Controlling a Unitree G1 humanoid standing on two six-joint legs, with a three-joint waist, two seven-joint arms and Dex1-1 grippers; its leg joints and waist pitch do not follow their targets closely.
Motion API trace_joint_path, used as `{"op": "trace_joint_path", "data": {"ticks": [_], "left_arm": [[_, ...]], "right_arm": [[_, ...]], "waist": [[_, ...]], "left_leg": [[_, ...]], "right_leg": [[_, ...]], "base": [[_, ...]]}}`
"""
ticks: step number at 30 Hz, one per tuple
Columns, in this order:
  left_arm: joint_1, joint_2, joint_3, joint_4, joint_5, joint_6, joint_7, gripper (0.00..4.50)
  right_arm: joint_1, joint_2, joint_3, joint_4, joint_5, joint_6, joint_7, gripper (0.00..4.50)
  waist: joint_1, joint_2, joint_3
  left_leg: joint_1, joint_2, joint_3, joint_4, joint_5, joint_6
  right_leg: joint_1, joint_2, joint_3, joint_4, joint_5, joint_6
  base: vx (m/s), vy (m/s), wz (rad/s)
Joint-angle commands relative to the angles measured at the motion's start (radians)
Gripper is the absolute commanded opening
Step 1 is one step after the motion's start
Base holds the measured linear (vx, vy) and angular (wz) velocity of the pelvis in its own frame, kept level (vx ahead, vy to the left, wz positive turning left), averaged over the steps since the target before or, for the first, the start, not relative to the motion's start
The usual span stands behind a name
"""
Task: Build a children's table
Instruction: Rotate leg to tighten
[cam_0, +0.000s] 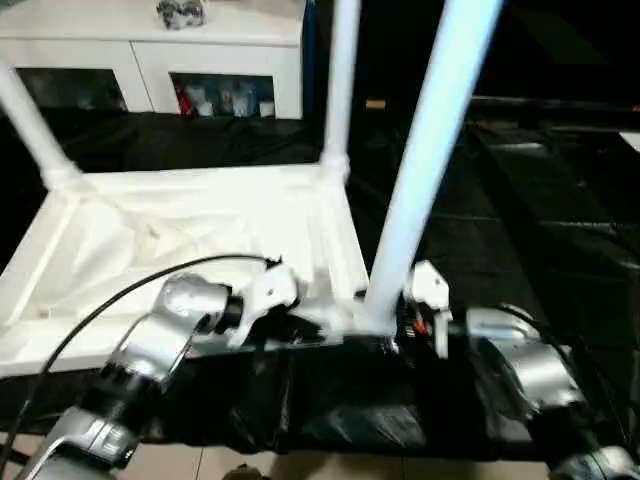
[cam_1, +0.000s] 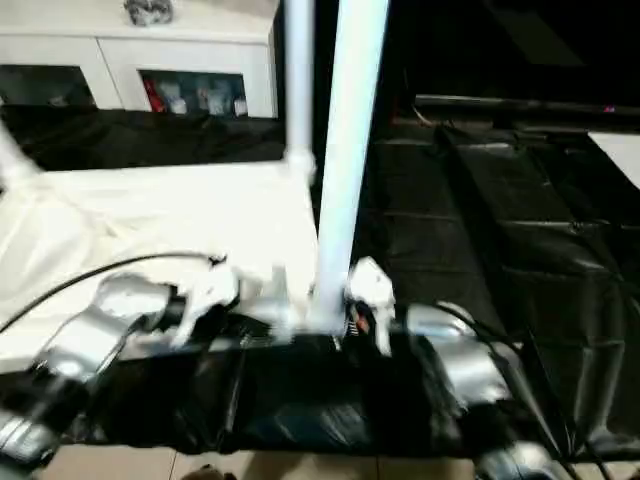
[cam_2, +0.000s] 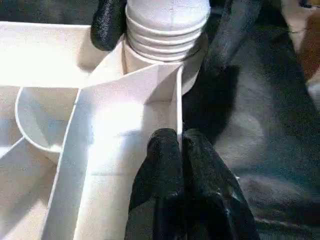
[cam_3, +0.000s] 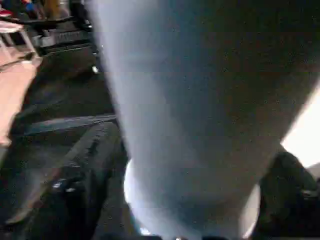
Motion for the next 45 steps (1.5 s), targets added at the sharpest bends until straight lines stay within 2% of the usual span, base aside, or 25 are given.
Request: {"op": "trace_joint_path", "data": {"ticks": [1,7,10,13,15,17,18,19,20,22,23,26,28,29,30,32,36,37,39,40,42,45], "left_arm": [[-0.003,-0.003,-0.012,-0.071,-0.039,0.005,-0.034,0.0],[0.014,0.006,-0.012,-0.094,-0.046,0.018,-0.032,0.0],[0.013,-0.002,-0.006,-0.083,-0.035,0.008,-0.002,0.0],[0.002,-0.025,0.007,-0.062,-0.023,0.007,0.054,0.0],[-0.01,-0.049,0.018,-0.047,-0.012,0.02,0.109,0.0],[-0.036,-0.098,0.037,-0.015,0.011,0.054,0.212,0.0],[-0.036,-0.098,0.037,-0.015,0.011,0.054,0.212,0.0],[-0.053,-0.138,0.047,0.004,0.018,0.075,0.274,0.0],[-0.06,-0.154,0.045,0.011,0.028,0.075,0.302,0.0],[-0.072,-0.185,0.037,0.023,0.048,0.088,0.357,0.0],[-0.08,-0.207,0.032,0.032,0.064,0.095,0.399,0.0],[-0.093,-0.248,0.03,0.05,0.084,0.116,0.468,0.0],[-0.101,-0.28,0.034,0.061,0.097,0.125,0.513,0.0],[-0.102,-0.293,0.03,0.06,0.1,0.128,0.522,0.0],[-0.1,-0.299,0.027,0.056,0.098,0.129,0.518,0.0],[-0.097,-0.299,0.024,0.051,0.094,0.126,0.506,0.0],[-0.086,-0.289,0.015,0.036,0.083,0.119,0.475,0.0],[-0.075,-0.268,0.009,0.022,0.071,0.104,0.434,0.0],[-0.064,-0.25,0.006,0.007,0.058,0.088,0.387,0.0],[-0.059,-0.24,0.005,0.001,0.052,0.085,0.365,0.0],[-0.052,-0.218,0.001,-0.009,0.043,0.075,0.323,0.0],[-0.046,-0.181,-0.007,-0.013,0.034,0.049,0.261,0.0]], "right_arm": [[0.013,-0.003,0.04,-0.011,0.002,0.031,0.027,3.39],[0.028,-0.012,0.055,-0.051,0.003,0.066,0.04,2.81],[0.027,0.001,0.052,-0.047,0.0,0.067,0.021,2.75],[0.021,0.027,0.036,-0.028,0.004,0.07,-0.028,2.73],[0.009,0.059,0.018,0.0,-0.006,0.067,-0.101,2.73],[-0.021,0.125,-0.015,0.071,-0.041,0.065,-0.265,2.73],[-0.021,0.125,-0.015,0.071,-0.041,0.065,-0.265,2.73],[-0.051,0.178,-0.038,0.139,-0.071,0.076,-0.408,2.73],[-0.065,0.206,-0.049,0.169,-0.081,0.078,-0.475,2.72],[-0.09,0.261,-0.069,0.217,-0.086,0.097,-0.582,2.72],[-0.112,0.298,-0.082,0.252,-0.088,0.113,-0.654,2.72],[-0.152,0.352,-0.1,0.317,-0.101,0.113,-0.766,2.72],[-0.181,0.384,-0.111,0.362,-0.118,0.092,-0.832,2.72],[-0.195,0.397,-0.111,0.385,-0.129,0.069,-0.854,2.72],[-0.201,0.402,-0.11,0.396,-0.133,0.055,-0.855,3.07],[-0.2,0.404,-0.11,0.396,-0.129,0.049,-0.838,3.42],[-0.198,0.399,-0.104,0.391,-0.131,0.036,-0.802,3.61],[-0.185,0.371,-0.087,0.363,-0.136,0.024,-0.75,3.74],[-0.173,0.339,-0.074,0.345,-0.139,-0.006,-0.693,3.74],[-0.164,0.32,-0.067,0.332,-0.137,-0.016,-0.657,3.74],[-0.143,0.279,-0.049,0.302,-0.132,-0.04,-0.581,3.74],[-0.103,0.213,-0.022,0.245,-0.127,-0.071,-0.456,3.74]], "waist": [[-0.001,0.007,-0.06],[-0.001,0.006,-0.061],[-0.002,0.006,-0.063],[-0.002,0.005,-0.062],[-0.005,0.003,-0.061],[-0.01,0.001,-0.059],[-0.013,0.002,-0.057],[-0.015,-0.001,-0.058],[-0.024,0.001,-0.056],[-0.036,0.002,-0.056],[-0.039,0.006,-0.056],[-0.045,0.006,-0.054],[-0.046,0.005,-0.055],[-0.049,0.004,-0.055],[-0.05,0.004,-0.056],[-0.05,0.004,-0.056],[-0.051,0.004,-0.057],[-0.049,0.004,-0.058],[-0.049,0.007,-0.058],[-0.047,0.004,-0.06],[-0.045,0.006,-0.062],[-0.034,0.006,-0.067]], "left_leg": [[0.01,0.031,-0.009,-0.068,-0.35,0.031],[0.01,0.031,-0.009,-0.067,-0.332,0.03],[0.009,0.03,-0.008,-0.065,-0.317,0.031],[0.008,0.029,-0.009,-0.065,-0.318,0.028],[0.009,0.027,-0.008,-0.065,-0.321,0.023],[0.011,0.025,-0.01,-0.065,-0.334,0.013],[0.012,0.024,-0.009,-0.065,-0.342,0.008],[0.014,0.021,-0.014,-0.064,-0.354,0.003],[0.01,0.02,-0.015,-0.067,-0.348,-0.005],[0.009,0.019,-0.02,-0.066,-0.368,-0.013],[0.011,0.017,-0.02,-0.066,-0.379,-0.012],[0.023,0.013,-0.018,-0.061,-0.411,-0.008],[0.018,0.014,-0.018,-0.063,-0.401,-0.003],[0.019,0.015,-0.018,-0.063,-0.406,-0.005],[0.02,0.014,-0.019,-0.063,-0.407,-0.005],[0.017,0.014,-0.018,-0.063,-0.408,0.006],[0.014,0.016,-0.017,-0.066,-0.401,0.012],[0.014,0.017,-0.017,-0.066,-0.398,0.014],[0.01,0.018,-0.016,-0.067,-0.39,0.017],[0.009,0.019,-0.015,-0.066,-0.377,0.022],[0.007,0.021,-0.013,-0.066,-0.352,0.026],[0.007,0.023,-0.008,-0.062,-0.316,0.044]], "right_leg": [[0.045,-0.064,0.049,-0.077,-0.395,-0.163],[0.045,-0.063,0.05,-0.075,-0.381,-0.16],[0.046,-0.062,0.05,-0.071,-0.347,-0.17],[0.046,-0.064,0.05,-0.072,-0.356,-0.168],[0.043,-0.064,0.049,-0.077,-0.383,-0.159],[0.042,-0.065,0.046,-0.082,-0.43,-0.143],[0.039,-0.065,0.046,-0.084,-0.452,-0.139],[0.044,-0.068,0.04,-0.09,-0.503,-0.116],[0.043,-0.068,0.04,-0.092,-0.518,-0.107],[0.043,-0.068,0.035,-0.095,-0.543,-0.09],[0.04,-0.068,0.034,-0.099,-0.555,-0.081],[0.03,-0.066,0.031,-0.11,-0.581,-0.072],[0.032,-0.066,0.032,-0.108,-0.567,-0.072],[0.029,-0.064,0.032,-0.107,-0.561,-0.076],[0.031,-0.064,0.031,-0.107,-0.559,-0.076],[0.032,-0.064,0.034,-0.105,-0.542,-0.078],[0.033,-0.064,0.037,-0.101,-0.514,-0.089],[0.034,-0.064,0.038,-0.099,-0.505,-0.093],[0.036,-0.065,0.04,-0.096,-0.49,-0.097],[0.038,-0.065,0.042,-0.094,-0.465,-0.103],[0.04,-0.063,0.046,-0.086,-0.401,-0.129],[0.045,-0.063,0.05,-0.074,-0.314,-0.159]], "base": [[0.0,0.0,0.0],[0.0,0.0,0.0],[0.0,0.0,0.0],[0.0,0.0,0.0],[0.0,0.0,0.0],[0.0,0.0,0.0],[0.0,0.0,0.0],[0.0,0.0,0.0],[0.0,0.0,0.0],[0.0,0.0,0.0],[0.0,0.0,0.0],[0.0,0.0,0.0],[0.0,0.0,0.0],[0.0,0.0,0.0],[0.0,0.0,0.0],[0.0,0.0,0.0],[0.0,0.0,0.0],[0.0,0.0,0.0],[0.0,0.0,0.0],[0.0,0.0,0.0],[0.0,0.0,0.0],[0.0,0.0,0.0]]}}
